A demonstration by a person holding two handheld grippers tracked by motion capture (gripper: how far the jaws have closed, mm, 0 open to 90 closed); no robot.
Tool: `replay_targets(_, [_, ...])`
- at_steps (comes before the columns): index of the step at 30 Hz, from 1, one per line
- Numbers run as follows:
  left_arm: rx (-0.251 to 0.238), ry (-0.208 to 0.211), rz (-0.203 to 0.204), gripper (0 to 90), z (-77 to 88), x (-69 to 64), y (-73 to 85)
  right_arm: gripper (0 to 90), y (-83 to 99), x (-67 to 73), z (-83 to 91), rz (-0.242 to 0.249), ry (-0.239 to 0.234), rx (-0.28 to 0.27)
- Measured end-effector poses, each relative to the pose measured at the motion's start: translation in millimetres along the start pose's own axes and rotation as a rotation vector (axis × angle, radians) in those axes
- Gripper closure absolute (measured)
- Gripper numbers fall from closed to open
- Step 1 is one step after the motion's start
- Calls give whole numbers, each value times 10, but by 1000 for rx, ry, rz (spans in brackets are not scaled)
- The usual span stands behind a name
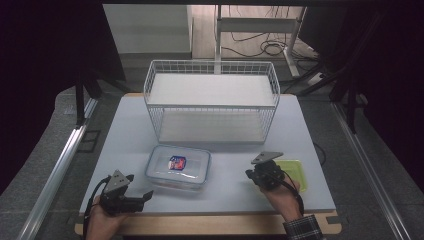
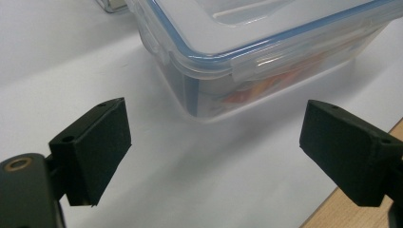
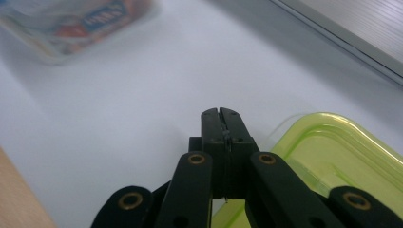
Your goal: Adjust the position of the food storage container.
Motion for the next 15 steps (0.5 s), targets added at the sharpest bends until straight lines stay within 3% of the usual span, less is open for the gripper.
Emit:
replay_targets(10, [4, 8, 13, 145, 10, 10, -17, 894, 177, -317, 208, -42, 104, 10])
replay_targets(13, [0, 12, 19, 212, 30, 32, -41, 894, 179, -315, 235, -38, 109, -2])
replay_targets(15, [-11, 14, 20, 307, 53, 75, -68, 894, 152, -280, 250, -30, 96, -25])
Point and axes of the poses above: each handheld gripper's, and its own axes: z roughly backward along the jaws, y roughly out of its underside, x roughly to its left, the point moved 1 cm from there along -z, roughly forward along the jaws, and after that the axes turned 14 degrees about -x, right-handed, at the moved point
